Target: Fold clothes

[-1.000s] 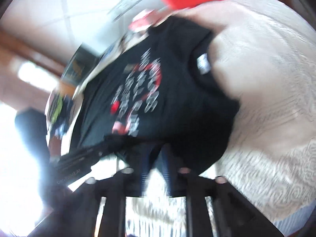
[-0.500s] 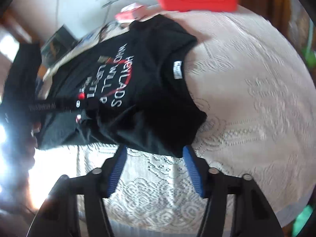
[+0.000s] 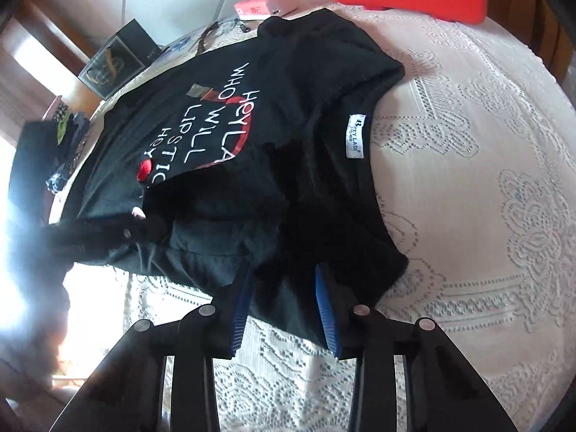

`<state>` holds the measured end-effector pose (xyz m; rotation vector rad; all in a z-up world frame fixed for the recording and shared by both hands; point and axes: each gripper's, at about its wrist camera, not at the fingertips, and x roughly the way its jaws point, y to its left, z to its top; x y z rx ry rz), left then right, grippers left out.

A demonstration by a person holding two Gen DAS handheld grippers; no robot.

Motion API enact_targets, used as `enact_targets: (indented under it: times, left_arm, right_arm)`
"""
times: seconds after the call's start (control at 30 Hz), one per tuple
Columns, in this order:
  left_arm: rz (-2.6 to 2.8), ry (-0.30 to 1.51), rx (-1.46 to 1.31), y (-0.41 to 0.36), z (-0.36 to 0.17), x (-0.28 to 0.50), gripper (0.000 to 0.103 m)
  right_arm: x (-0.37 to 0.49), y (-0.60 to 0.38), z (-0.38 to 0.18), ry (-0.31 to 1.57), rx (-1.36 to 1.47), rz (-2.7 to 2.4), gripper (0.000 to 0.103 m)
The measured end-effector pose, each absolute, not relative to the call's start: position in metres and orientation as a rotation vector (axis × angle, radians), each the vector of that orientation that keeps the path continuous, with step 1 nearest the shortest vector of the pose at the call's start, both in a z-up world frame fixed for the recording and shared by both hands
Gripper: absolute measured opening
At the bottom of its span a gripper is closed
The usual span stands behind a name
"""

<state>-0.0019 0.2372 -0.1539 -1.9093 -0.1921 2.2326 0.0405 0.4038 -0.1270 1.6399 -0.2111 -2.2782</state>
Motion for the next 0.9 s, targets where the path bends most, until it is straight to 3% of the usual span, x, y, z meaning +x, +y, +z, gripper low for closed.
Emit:
enact_targets:
  times: [0.07,0.23,0.4,0.47,0.53,0.7,0.8,0.83,0.9]
  left_arm:
    - [2.256,-0.145,-1.900,0.241,-0.156,0.000,0.087]
    - [2.288,-0.025,-1.860,0.256,-0.163,0.005,0.103]
    - [2.360,0.104,-1.835,0.267,-0.165,0.013,0.103]
    - [2.367,0.096,-1.834,0.266,-0.164,0.014,0.103]
    - [2.377,0.092,-1.836,0.266,-0.164,0.014,0.103]
    - [2.419,0.081,-1.814,0.265,-0.162,0.018,0.103]
    - [2.425,0.080,-1.800,0.263,-0.160,0.021,0.103]
    - [2.425,0.079,-1.798,0.263,-0.160,0.022,0.103]
    - [2.421,0.072,-1.806,0.262,-0.158,0.023,0.101]
  right_arm:
    - [0.036,0.404,-0.131,-0.211,1.655,-2.273,0.047]
    - [0.037,0.400,-0.145,-0.205,1.671,-2.221,0.048]
    - [0.037,0.399,-0.148,-0.216,1.676,-2.233,0.048]
    - [0.039,0.400,-0.148,-0.223,1.674,-2.244,0.038]
    - [0.044,0.399,-0.148,-0.225,1.662,-2.242,0.036]
    - [0.044,0.392,-0.149,-0.197,1.641,-2.215,0.039]
    - [0.041,0.403,-0.152,-0.362,1.636,-2.187,0.042]
    - [0.041,0.405,-0.153,-0.387,1.634,-2.182,0.040]
    - [0.041,0.404,-0.153,-0.345,1.657,-2.210,0.024]
